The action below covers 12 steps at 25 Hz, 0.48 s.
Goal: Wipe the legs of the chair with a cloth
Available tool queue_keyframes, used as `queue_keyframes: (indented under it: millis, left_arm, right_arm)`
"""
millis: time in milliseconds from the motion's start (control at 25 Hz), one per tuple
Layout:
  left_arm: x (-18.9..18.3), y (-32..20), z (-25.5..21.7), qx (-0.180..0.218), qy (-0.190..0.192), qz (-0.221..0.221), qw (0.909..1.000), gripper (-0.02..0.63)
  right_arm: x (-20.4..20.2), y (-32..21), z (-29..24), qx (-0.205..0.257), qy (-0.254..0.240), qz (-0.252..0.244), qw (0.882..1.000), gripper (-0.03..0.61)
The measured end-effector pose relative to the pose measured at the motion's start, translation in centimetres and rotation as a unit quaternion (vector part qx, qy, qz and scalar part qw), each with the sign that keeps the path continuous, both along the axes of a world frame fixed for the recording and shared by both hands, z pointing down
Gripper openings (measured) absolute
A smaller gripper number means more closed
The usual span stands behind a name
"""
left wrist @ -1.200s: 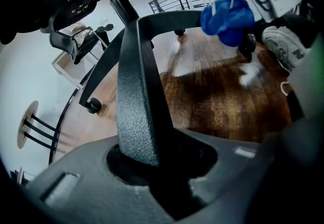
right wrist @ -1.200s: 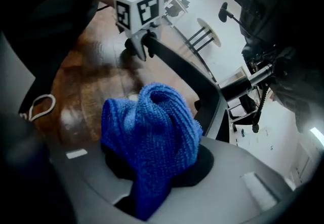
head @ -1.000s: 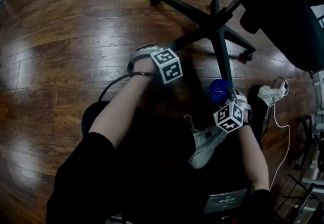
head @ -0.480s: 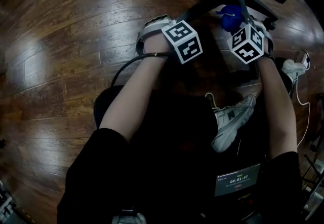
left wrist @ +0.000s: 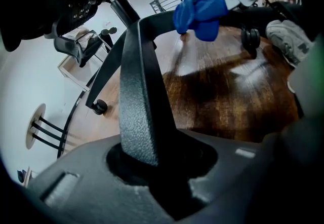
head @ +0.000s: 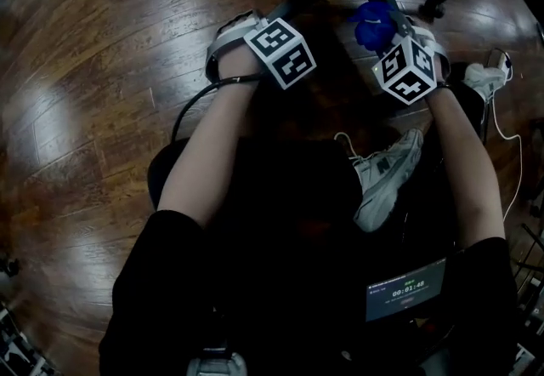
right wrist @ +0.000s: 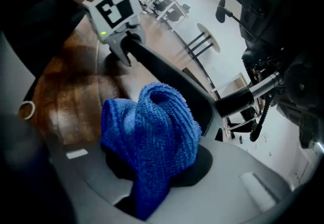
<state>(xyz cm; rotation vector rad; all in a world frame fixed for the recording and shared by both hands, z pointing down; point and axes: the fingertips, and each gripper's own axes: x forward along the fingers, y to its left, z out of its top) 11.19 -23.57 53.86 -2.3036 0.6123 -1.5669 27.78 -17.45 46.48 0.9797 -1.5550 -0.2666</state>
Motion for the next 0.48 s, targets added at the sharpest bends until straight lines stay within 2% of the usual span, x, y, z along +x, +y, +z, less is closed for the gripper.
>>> queue_keyframes:
  millis: [80, 160, 240, 280, 360, 480]
  left_arm:
    - [0.1, -0.2, -0.4, 0.016, 0.014, 0.002, 0.9998, 0.115]
    - [0.5, -0.4, -1.8, 0.036, 0.048, 0.003, 0.9982, 0.138]
    - [0.3, -0.2, -3.4, 0.041, 0.079, 0.004, 0.996, 0.278]
    - [0.0, 0.1, -4.1, 0.037, 0.086, 0.005, 0.9956, 0.293]
    - [-1.0, 0.8, -5.3, 0.04, 0.076, 0.012, 0.9962, 0.298]
    - [-1.9, 2.5, -7.2, 0.065, 0.058, 0.019, 0.996, 0.298]
  right_arm:
    - [0.4, 3.1, 1.0, -0.021, 0.002, 0.003, 1.0, 0.088]
    - [0.6, 5.3, 0.8, -0.025, -0.012, 0.017, 0.999, 0.083]
    - [0.5, 7.0, -0.2, -0.014, -0.039, 0.036, 0.999, 0.077]
    - [0.2, 7.7, -0.9, -0.006, -0.053, 0.042, 0.998, 0.077]
    - [-0.6, 9.0, -2.2, 0.015, -0.077, 0.045, 0.996, 0.075]
    - [-2.0, 11.2, -3.7, 0.047, -0.12, 0.043, 0.991, 0.075]
